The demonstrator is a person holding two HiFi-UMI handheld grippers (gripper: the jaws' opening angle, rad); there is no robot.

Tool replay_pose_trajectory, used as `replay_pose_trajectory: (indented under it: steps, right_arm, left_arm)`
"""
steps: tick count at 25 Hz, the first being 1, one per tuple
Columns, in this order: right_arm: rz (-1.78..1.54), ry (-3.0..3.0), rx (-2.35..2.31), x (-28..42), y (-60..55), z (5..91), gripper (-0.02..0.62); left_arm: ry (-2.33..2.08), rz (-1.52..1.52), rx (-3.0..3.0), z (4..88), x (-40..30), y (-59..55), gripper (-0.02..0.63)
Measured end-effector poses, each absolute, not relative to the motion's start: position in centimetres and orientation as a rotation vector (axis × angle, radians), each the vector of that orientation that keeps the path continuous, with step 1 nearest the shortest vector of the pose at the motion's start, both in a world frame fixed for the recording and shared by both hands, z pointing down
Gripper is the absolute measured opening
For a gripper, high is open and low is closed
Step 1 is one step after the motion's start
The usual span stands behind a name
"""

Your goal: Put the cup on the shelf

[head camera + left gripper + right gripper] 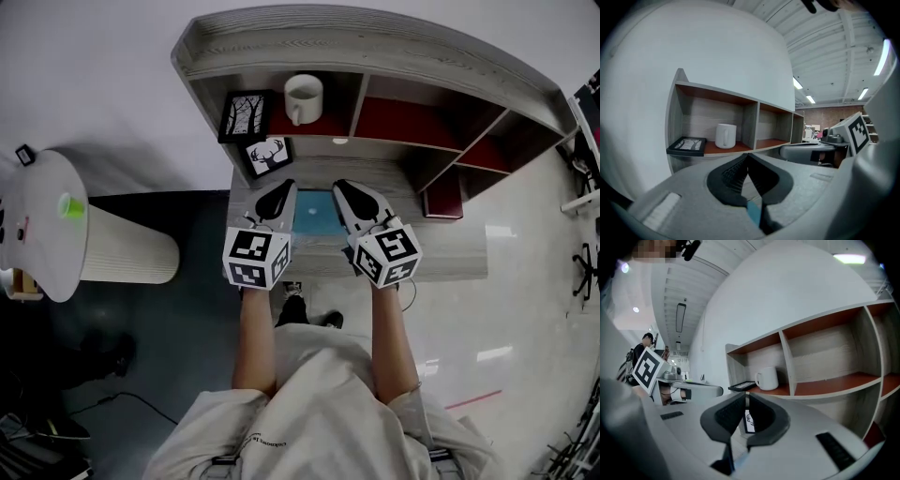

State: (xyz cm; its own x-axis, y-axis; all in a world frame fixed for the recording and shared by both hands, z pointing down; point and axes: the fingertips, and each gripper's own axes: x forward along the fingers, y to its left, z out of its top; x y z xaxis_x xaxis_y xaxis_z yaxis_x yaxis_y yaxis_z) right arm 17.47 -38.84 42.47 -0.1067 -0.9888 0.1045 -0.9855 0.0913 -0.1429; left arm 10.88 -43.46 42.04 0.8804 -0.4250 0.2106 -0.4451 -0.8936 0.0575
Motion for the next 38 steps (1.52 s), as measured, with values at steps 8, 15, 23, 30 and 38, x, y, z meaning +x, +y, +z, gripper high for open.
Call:
replay_pose_trajectory:
  steps: [8, 15, 23, 30, 38]
  right_arm:
    - [-0.231, 2.389, -2.042, 16.5, -33.8, 42.7, 0.018]
    - [-0.200, 2.354, -2.042, 16.2, -31.2, 42.9, 0.015]
    - [-0.251, 2.343, -2.069, 16.6, -29.8, 43.2, 0.015]
    - [-0.240, 2.303, -2.103, 17.3, -29.1, 43.0, 0.015]
    - [-0.212, 2.291, -2.129, 17.4, -28.6, 43.5, 0.015]
  left_arm:
    - [-0.692, 0.279, 2.931, 43.0, 11.0, -39.2, 0.009]
    - [-0.706, 0.344, 2.964, 44.4, 10.0, -36.5, 0.009]
    - [-0.748, 0.353, 2.949, 44.9, 8.6, -37.2, 0.009]
    - [-0.763, 0.341, 2.951, 44.5, 7.6, -37.3, 0.009]
    - [-0.761, 0.352, 2.959, 44.5, 6.6, -36.7, 0.009]
